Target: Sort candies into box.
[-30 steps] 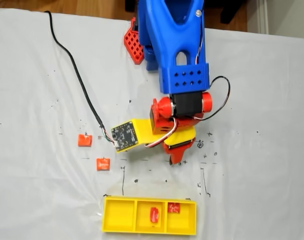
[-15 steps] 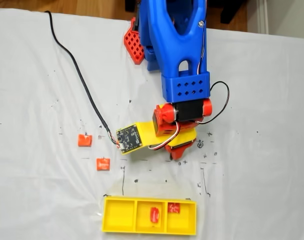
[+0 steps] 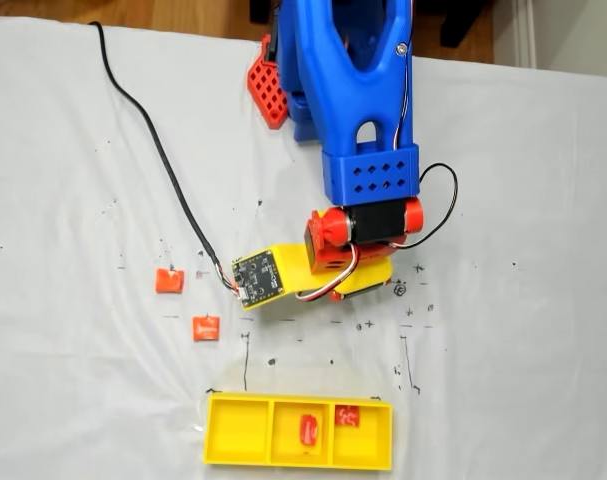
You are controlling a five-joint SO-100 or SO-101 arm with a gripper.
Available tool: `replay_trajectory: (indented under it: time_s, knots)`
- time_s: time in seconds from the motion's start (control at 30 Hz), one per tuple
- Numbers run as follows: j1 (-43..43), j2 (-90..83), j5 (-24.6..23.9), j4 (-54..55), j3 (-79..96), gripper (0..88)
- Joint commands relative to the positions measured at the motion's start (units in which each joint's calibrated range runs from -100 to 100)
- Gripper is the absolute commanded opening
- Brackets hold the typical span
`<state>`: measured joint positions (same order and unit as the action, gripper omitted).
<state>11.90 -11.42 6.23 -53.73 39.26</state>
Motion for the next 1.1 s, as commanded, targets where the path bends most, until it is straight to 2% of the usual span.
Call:
replay_trajectory:
  time_s: [0.0,0.27,0.67,1.07]
  knots:
    - [-2.7,-8.4,0.3,-0.5,-6.8,0.2]
    - [-10.5,-8.4,0.3,-0.8,-24.9,0.2]
    - [-16.4,8.6,-0.2,-3.5,-45.0,0.2]
    - [-17.7,15.2,-0.1,-3.1,-49.1,0.1]
